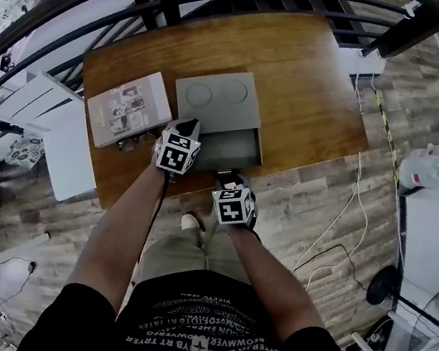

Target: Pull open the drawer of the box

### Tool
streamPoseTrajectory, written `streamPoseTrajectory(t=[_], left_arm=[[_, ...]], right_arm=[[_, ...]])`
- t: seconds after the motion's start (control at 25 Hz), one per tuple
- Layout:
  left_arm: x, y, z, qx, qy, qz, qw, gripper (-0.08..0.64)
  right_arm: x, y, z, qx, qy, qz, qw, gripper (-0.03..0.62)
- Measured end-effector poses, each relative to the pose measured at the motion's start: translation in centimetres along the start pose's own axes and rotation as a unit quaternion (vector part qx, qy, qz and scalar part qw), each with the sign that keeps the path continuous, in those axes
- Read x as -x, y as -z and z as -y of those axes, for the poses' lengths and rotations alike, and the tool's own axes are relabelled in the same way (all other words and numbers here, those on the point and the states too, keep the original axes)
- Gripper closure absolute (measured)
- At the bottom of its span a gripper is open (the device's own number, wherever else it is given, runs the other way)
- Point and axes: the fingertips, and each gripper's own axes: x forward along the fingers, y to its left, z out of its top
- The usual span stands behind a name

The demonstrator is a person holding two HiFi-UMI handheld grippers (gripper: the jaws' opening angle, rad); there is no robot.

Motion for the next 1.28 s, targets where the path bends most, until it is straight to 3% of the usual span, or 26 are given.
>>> streamPoseTrajectory(t=[0.76,0.92,1.0,1.08,1.2,1.28], left_arm=[[0.2,0.0,0.1,-0.004,-0.002,-0.003,1.0,0.56],[0.8,0.5,0.4,-0.014,0.033,-0.01,0.9993,0.559],[2.3,0.9,0.5,-0.033,0.037,0.008,0.9987,0.56],[4.9,0.6,0.2,-0.04,0.018,0.05,0.9978,0.56],[10.2,0.5,-0.5,-0.013,-0.025,0.11,0.9936,0.558],[14.3,1.1,-0.7,0.014,-0.047,0.138,0.9892,0.56]], right_arm=[[1.2,2.1,-0.5,-0.011,-0.004,0.001,1.0,0.428],[1.6,2.0,-0.4,-0.014,-0.008,0.01,1.0,0.401],[2.5,2.1,-0.3,-0.023,-0.011,0.019,1.0,0.372],[3.9,2.1,0.3,-0.03,-0.007,0.028,0.999,0.364],[6.5,1.4,1.4,-0.038,-0.001,0.069,0.997,0.369],[9.1,0.3,1.9,-0.048,-0.007,0.111,0.993,0.421]])
